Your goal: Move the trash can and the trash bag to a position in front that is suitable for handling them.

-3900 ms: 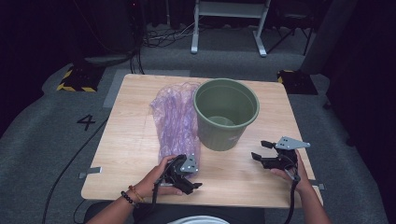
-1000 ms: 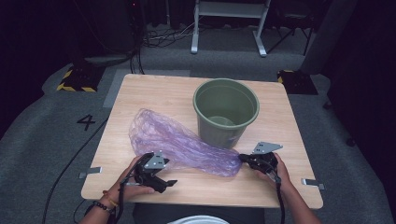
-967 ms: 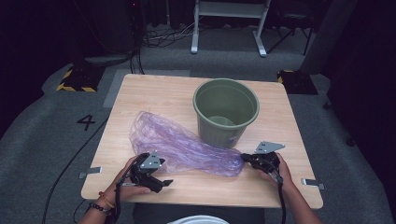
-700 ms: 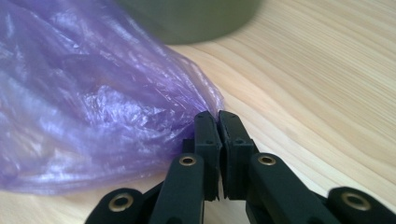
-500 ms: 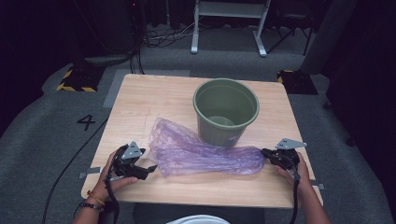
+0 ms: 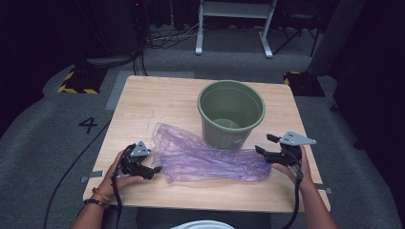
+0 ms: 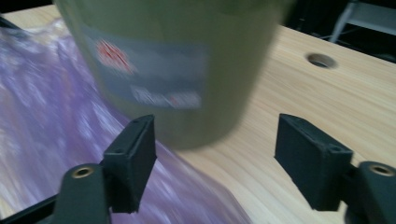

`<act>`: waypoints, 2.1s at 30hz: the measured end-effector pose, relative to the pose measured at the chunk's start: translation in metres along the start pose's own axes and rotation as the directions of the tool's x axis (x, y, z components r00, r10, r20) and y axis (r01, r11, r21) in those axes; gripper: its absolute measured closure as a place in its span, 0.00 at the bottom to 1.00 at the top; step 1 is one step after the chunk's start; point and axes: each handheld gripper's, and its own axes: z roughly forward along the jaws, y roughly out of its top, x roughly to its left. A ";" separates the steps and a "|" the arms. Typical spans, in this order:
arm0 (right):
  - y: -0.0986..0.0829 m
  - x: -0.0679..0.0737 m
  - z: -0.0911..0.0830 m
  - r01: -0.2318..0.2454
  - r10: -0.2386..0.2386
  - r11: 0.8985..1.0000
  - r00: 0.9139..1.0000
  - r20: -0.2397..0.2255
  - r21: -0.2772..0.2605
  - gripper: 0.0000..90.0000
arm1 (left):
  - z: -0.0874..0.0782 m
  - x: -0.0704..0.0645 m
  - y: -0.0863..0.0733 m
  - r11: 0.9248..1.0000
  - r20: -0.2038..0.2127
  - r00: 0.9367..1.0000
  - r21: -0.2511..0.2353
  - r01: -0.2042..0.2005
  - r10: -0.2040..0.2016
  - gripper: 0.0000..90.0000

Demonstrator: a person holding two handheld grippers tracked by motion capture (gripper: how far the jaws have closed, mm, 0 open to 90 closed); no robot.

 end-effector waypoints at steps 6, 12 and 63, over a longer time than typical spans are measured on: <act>0.020 0.008 0.031 -0.006 0.006 1.000 1.000 -0.013 0.016 0.29 | 0.000 -0.001 0.000 1.000 -0.008 1.000 0.000 0.007 -0.007 0.17; 0.030 0.011 0.047 0.015 -0.014 1.000 0.999 -0.032 0.021 0.29 | 0.001 -0.002 0.001 1.000 -0.004 1.000 0.001 0.003 -0.003 0.16; -0.015 0.055 0.069 0.193 -0.132 0.939 0.966 -0.222 0.284 0.98 | -0.003 -0.006 -0.003 1.000 -0.017 1.000 0.002 0.010 -0.010 0.16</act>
